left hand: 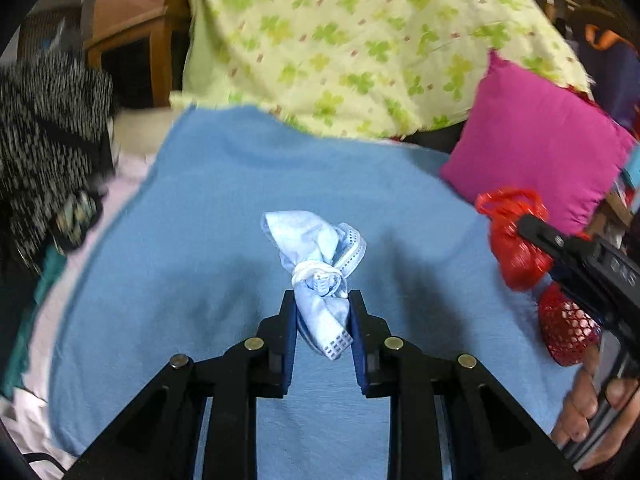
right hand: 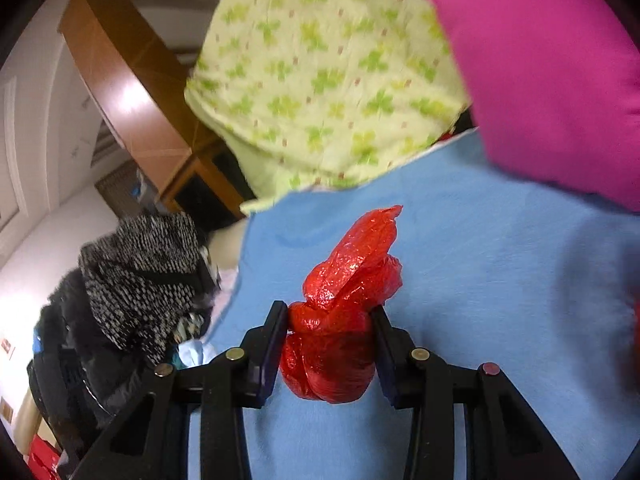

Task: Collect trash
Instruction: 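Carry the tissue with the left tool while the right tool carries the red bag to the basket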

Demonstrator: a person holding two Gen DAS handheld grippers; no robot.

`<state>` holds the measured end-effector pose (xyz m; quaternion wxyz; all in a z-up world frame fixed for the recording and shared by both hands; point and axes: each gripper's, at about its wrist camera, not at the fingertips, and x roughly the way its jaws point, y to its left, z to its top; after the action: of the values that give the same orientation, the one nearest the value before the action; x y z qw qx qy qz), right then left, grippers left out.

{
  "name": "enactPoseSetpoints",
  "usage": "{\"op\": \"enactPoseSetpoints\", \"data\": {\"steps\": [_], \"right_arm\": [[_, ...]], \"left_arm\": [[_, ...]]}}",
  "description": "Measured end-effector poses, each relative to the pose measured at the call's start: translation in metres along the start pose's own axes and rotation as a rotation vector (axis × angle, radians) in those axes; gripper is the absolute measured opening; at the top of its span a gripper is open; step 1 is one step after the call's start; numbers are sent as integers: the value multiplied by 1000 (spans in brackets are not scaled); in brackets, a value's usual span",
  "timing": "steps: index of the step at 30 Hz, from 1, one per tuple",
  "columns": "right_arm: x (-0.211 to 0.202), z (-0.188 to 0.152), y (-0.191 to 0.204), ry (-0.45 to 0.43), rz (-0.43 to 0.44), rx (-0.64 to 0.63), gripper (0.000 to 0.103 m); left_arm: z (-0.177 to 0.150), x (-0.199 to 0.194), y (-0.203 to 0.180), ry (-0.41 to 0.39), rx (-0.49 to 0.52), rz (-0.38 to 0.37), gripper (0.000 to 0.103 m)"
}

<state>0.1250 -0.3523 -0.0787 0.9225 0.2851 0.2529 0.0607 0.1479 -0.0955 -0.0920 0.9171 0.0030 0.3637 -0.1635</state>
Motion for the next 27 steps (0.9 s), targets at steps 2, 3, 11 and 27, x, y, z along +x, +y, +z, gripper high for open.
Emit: {"op": "enactPoseSetpoints", "data": {"steps": [2, 3, 11, 27], "right_arm": [[-30, -1, 0, -40, -5, 3, 43], [-45, -1, 1, -57, -7, 1, 43], [-141, -1, 16, -182, -14, -62, 43], [-230, -9, 19, -336, -23, -110, 43]], "left_arm": [[6, -13, -12, -35, 32, 6, 26], [8, -18, -20, -54, 49, 7, 26], [14, -73, -72, -186, 173, 20, 26], [14, -108, -144, -277, 319, 25, 26]]}}
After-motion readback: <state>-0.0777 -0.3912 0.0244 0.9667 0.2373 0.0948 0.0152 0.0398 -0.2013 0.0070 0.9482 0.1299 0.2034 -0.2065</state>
